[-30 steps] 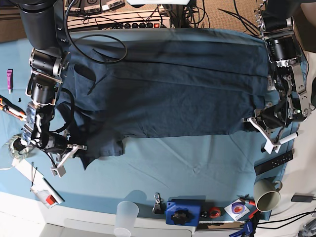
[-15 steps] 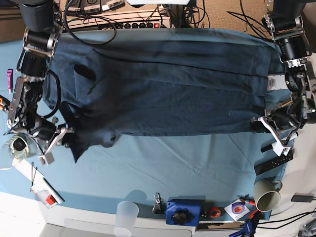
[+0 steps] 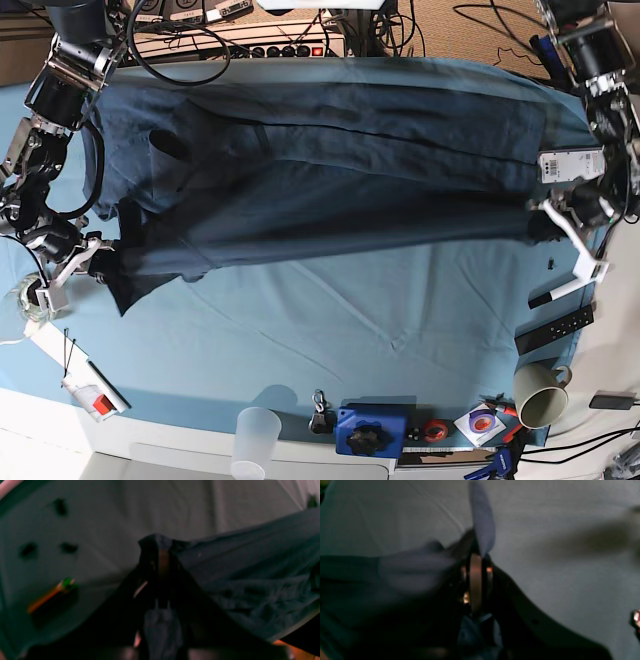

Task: Fold the T-shirt properly
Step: 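Lift and fold the held edge over with both grippers, making a long strip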

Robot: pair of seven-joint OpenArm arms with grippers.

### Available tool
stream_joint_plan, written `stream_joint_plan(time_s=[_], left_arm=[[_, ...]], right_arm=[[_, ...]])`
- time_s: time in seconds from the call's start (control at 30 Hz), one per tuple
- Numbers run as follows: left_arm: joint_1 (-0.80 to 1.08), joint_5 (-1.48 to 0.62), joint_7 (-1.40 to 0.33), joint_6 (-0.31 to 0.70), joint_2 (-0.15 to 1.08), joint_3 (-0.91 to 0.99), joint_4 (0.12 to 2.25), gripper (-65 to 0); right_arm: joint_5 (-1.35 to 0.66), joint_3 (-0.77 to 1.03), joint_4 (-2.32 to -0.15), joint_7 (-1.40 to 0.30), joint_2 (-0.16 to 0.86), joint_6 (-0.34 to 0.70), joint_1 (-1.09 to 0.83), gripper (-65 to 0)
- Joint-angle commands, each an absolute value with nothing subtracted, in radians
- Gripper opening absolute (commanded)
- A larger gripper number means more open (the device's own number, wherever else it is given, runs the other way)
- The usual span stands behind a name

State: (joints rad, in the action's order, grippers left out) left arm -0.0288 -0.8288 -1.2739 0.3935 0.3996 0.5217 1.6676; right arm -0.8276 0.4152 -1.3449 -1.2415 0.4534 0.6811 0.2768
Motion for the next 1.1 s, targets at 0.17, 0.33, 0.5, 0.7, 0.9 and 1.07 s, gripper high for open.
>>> stream_joint_plan(time_s=[0.17, 0.33, 0.5, 0.7, 0.9, 1.07], left_arm=[[0.038, -0.906, -1.277, 0.420, 0.418, 0.540, 1.720, -65.0], [0.094, -0.896, -1.275, 0.420, 0.418, 0.556, 1.802, -65.0], [0.157, -0.896, -1.262, 0.420, 0.418, 0.614, 1.840, -65.0], [0.213, -0.929, -1.264, 0.444, 0.410, 0.620, 1.840, -65.0], [0.236, -0.928, -1.275, 0.446, 0.410, 0.620, 1.840, -65.0], [0.254, -0.928, -1.275, 0.446, 0.410, 0.620, 1.840, -65.0]], right_arm=[[-0.921, 0.425, -1.369, -1.280, 0.477, 0.698, 0.273, -65.0], [-0.978, 0.474, -1.371, -1.305, 0.477, 0.698, 0.220, -65.0], [-1.047, 0.514, -1.413, -1.370, 0.477, 0.698, 0.159, -65.0], [-1.054, 0.513, -1.532, -1.377, 0.476, 0.698, 0.044, -65.0], [-1.054, 0.525, -1.591, -1.380, 0.476, 0.698, -0.069, -65.0], [-1.055, 0.570, -1.594, -1.382, 0.476, 0.698, -0.131, -65.0]])
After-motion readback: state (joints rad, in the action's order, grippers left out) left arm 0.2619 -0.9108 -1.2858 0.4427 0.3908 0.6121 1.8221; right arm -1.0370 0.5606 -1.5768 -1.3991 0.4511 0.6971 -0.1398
